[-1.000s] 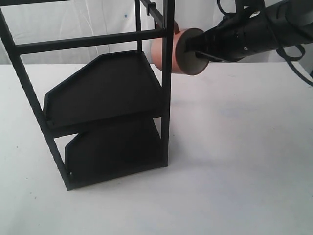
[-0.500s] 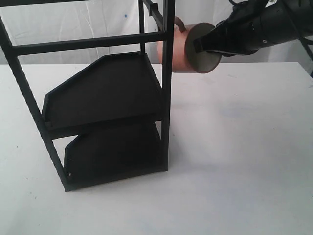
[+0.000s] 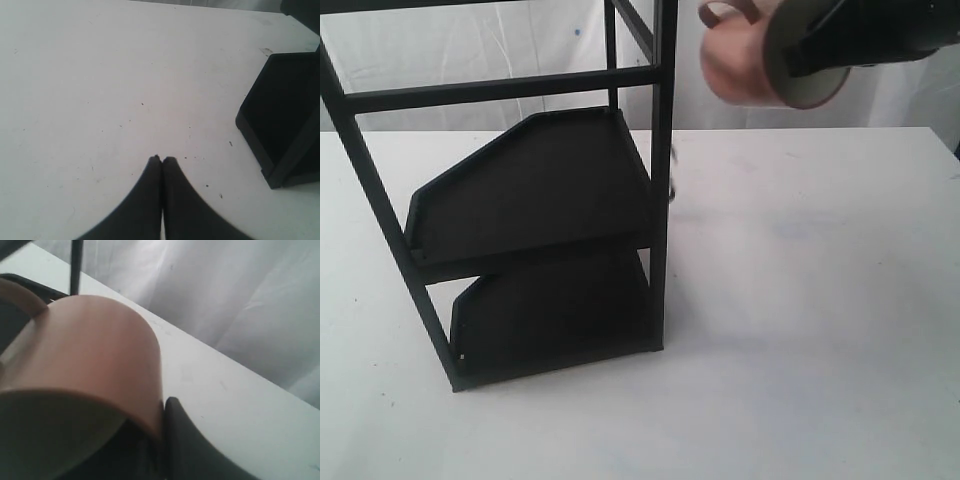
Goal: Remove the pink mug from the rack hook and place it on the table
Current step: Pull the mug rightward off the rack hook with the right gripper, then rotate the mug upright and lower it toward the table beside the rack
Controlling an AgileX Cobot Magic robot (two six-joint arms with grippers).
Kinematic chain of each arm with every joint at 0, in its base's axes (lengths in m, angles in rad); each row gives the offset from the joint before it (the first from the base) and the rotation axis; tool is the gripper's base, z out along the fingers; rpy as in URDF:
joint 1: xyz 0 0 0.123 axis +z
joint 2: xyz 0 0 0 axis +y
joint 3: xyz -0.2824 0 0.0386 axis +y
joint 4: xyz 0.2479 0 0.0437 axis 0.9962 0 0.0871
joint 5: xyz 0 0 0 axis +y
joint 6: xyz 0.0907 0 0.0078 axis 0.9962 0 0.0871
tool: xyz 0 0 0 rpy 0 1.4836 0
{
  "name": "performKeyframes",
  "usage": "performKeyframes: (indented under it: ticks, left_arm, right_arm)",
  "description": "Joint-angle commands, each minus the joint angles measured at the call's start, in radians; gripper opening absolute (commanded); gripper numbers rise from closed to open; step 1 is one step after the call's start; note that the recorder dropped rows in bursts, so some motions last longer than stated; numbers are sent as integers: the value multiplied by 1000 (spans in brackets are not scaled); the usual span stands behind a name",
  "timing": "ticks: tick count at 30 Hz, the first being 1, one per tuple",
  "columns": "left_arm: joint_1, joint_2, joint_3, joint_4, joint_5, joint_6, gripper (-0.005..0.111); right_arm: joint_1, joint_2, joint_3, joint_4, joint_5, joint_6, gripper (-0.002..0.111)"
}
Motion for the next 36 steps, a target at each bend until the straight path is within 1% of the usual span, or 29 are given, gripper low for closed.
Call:
performKeyframes:
  ticks: [1,4,12,16,20,24,31,36]
  left_arm:
    - [-5,-7,4,-7,6,-1,0]
    - [-5,-7,4,-7,6,-1,0]
    - [-5,-7,4,-7,6,-1,0]
    - [-5,-7,4,-7,6,-1,0]
    - [-5,-7,4,-7,6,-1,0]
    - [-5,-7,4,-7,6,-1,0]
    - [-5,-7,4,-7,6,-1,0]
    - [-5,-7,4,-7,6,-1,0]
  right_arm:
    - [-4,1,-3,-284,40,233,0]
    - [-4,14,-3,-381,69,336,0]
    - [-4,95,-1,-390,124,343,0]
    - [-4,167,-1,-374,214,343,0]
    - [-4,225,-18,-330,317,305,0]
    - [-4,242,-25,-254,354,249,0]
    - [-4,247,-65,-11,485,49,0]
    - [-4,291,-90,26,623,27,0]
